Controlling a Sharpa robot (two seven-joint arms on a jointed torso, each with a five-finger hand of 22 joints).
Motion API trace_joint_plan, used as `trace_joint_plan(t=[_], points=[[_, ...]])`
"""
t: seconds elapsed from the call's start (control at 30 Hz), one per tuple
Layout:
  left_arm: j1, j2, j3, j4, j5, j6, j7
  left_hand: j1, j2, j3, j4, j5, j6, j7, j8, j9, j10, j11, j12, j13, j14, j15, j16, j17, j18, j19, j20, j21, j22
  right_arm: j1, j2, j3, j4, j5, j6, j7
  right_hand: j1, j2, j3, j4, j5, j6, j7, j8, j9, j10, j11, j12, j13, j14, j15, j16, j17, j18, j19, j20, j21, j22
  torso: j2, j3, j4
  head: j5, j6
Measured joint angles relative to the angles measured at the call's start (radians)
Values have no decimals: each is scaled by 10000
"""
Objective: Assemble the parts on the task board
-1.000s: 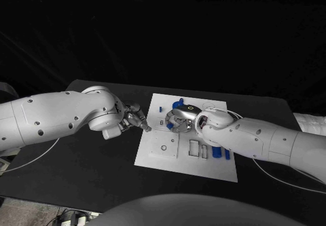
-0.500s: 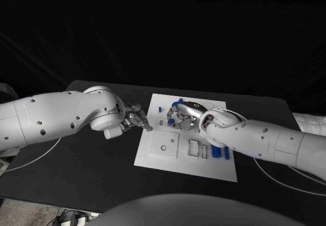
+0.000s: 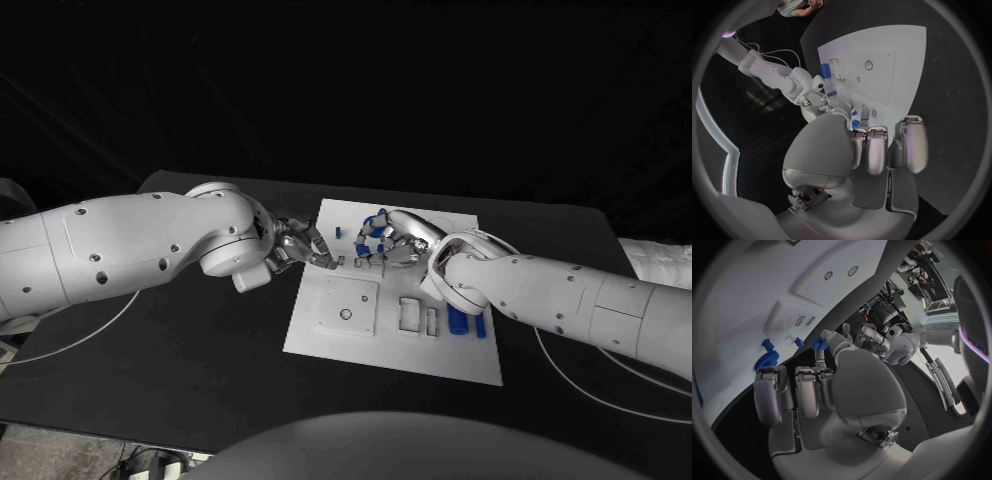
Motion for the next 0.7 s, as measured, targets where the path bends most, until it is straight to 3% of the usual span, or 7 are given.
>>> trace_joint_plan(t=[0.1,0.23,0.4,0.7], points=[[-2,102,-1,-96,110,-90,304,361,-94,62,-204,470,-487,-202,-335,-387,-8,-176,0,8,18,-72,0,0,-1,0,0,-39,0,-6,-17,0,39,209,43,112,0,0,0,1,-18,-7,1,0,1,0,0,0,0,0,0,0,0,0,0,0,0,0,0,0,-5,-10,0],[-16,244,-1,-231,238,-129,569,515,-67,65,-288,744,-807,-271,-537,-718,17,-233,1,13,2,-112,0,-1,0,1,-75,-39,0,-14,-29,0,78,375,86,220,0,0,1,1,-19,-35,2,0,3,0,0,0,0,0,0,0,0,-1,0,0,0,-1,0,-5,-5,-41,0],[-77,436,-1,-401,339,-91,710,663,-80,77,-382,897,-1002,-79,-598,-980,17,-234,3,11,1,-112,0,-1,0,0,-75,-39,0,-22,-40,0,105,500,114,310,-1,-1,0,0,-23,-43,5,0,4,0,0,0,0,0,0,0,0,0,0,0,0,-1,-1,-11,-6,-83,0],[-130,634,-3,-578,425,100,753,671,-67,67,-456,926,-1108,27,-676,-1177,16,-157,4,4,1,-112,0,-2,0,0,-75,-39,0,-26,-47,0,139,595,134,380,-1,-2,-1,-1,-38,-91,13,1,11,0,0,0,0,0,1,0,8,0,0,0,0,-2,-2,-16,6,-139,0]])
